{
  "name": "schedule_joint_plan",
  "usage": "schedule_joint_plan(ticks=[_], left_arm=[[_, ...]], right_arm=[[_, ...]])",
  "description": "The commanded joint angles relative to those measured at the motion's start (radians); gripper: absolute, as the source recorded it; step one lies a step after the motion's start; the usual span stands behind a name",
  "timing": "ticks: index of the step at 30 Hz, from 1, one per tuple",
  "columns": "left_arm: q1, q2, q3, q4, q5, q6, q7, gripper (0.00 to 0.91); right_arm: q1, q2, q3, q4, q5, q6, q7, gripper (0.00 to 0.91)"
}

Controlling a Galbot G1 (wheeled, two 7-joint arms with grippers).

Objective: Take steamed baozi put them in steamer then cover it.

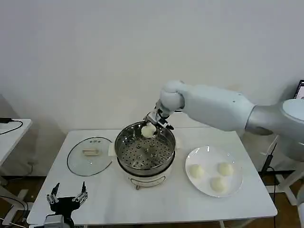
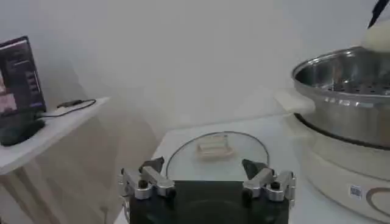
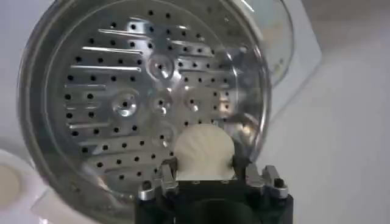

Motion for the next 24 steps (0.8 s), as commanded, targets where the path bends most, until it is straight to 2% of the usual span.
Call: schedule_joint_plan(ticks=[1, 6, 18, 24], left_arm=[[0.0, -0.001, 0.0, 0.001, -0.001, -0.001, -0.001, 0.907], [0.001, -0.004, -0.003, -0.002, -0.001, -0.001, -0.001, 0.907], [0.009, -0.008, -0.006, -0.004, 0.001, -0.002, -0.001, 0.907], [0.005, -0.008, -0.006, -0.001, 0.001, -0.002, -0.001, 0.907]], right_arm=[[-0.047, 0.041, -0.014, -0.081, -0.139, 0.183, 0.057, 0.615], [-0.077, 0.066, 0.017, -0.147, -0.219, 0.228, 0.082, 0.615], [-0.112, 0.126, 0.037, -0.245, -0.269, 0.279, 0.117, 0.615], [-0.12, 0.151, 0.036, -0.266, -0.264, 0.287, 0.125, 0.615]])
